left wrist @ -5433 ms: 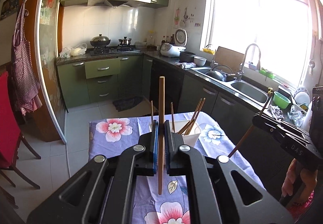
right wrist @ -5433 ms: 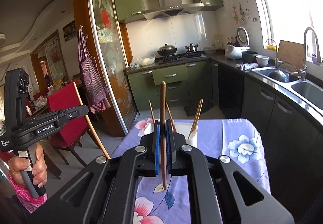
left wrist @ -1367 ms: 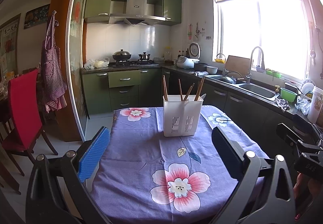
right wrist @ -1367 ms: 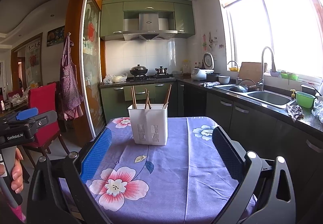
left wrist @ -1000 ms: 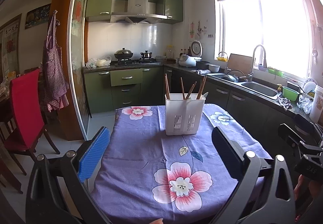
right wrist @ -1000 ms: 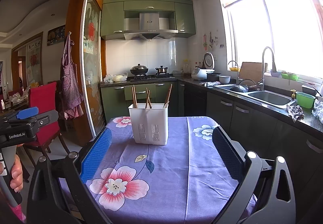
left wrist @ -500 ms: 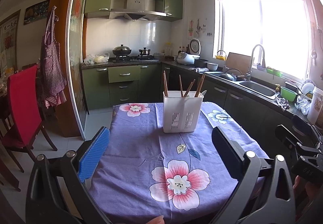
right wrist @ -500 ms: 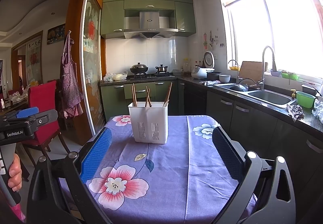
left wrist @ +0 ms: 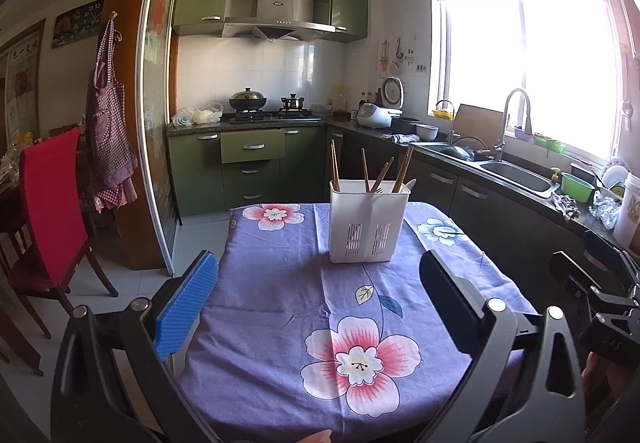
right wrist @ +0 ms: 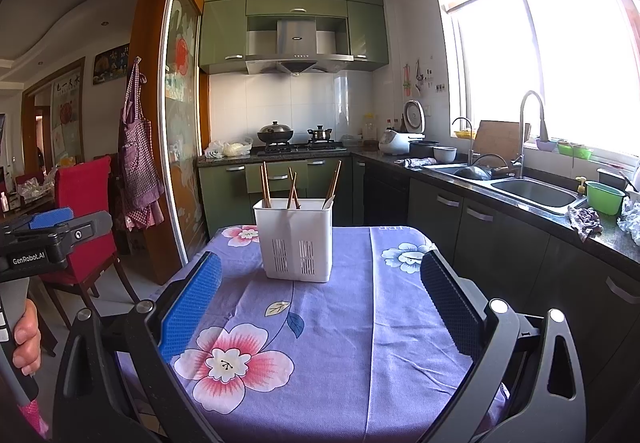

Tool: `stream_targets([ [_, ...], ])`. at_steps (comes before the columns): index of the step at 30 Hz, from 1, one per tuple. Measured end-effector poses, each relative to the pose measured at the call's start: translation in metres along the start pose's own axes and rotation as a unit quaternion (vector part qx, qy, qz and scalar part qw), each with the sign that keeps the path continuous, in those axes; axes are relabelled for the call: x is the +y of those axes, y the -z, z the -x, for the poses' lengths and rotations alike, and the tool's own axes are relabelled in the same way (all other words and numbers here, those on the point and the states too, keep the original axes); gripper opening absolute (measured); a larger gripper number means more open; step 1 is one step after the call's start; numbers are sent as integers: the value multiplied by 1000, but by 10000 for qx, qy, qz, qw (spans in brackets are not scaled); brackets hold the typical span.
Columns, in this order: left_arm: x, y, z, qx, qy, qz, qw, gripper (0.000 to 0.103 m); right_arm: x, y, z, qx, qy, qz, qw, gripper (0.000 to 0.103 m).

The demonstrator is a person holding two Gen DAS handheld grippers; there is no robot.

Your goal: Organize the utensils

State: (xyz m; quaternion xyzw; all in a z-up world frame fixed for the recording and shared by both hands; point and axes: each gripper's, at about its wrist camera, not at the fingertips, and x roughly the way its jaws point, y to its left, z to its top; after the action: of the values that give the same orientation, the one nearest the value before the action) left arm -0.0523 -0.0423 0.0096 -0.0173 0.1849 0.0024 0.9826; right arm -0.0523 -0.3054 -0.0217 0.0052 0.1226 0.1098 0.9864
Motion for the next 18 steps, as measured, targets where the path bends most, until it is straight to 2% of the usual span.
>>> stream_targets([
  [7, 1, 1, -5, 98, 124, 36, 9999, 96, -2, 5, -2, 31, -5, 6, 10000, 98],
  [11, -1, 1, -7, 57, -2, -48, 10000, 96, -2, 4, -3, 42, 0, 13, 10000, 98],
  [18, 0, 3, -17, 252, 70, -16, 9997, 96, -3, 5, -6, 78, -12, 16, 10000, 98],
])
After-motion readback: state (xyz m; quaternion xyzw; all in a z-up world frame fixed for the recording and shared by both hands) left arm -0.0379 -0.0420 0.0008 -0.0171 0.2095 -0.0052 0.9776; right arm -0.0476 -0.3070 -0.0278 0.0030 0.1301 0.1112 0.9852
